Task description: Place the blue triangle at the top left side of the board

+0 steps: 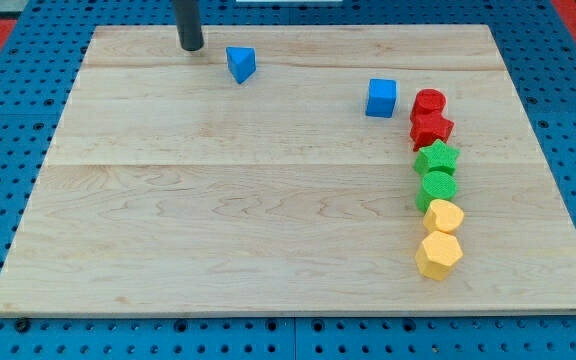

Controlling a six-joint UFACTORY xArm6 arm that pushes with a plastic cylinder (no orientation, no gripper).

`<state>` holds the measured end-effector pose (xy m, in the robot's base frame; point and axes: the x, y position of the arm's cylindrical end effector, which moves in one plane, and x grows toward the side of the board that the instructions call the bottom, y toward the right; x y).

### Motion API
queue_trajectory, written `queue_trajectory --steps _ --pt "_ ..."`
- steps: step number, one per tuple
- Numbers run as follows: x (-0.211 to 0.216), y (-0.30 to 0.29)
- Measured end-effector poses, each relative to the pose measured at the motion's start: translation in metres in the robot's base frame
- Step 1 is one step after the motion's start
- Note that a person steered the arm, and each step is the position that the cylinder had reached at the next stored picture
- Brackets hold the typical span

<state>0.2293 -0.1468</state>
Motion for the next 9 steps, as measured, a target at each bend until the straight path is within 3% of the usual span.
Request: queue_trajectory --steps 2,4,5,7,8,9 --pt "-0.003 0.126" --pt "0.028 0.070" --pt "0.035 0.117" --pt "0.061 0.027" --pt "0.037 0.004" --pt "0.050 0.002"
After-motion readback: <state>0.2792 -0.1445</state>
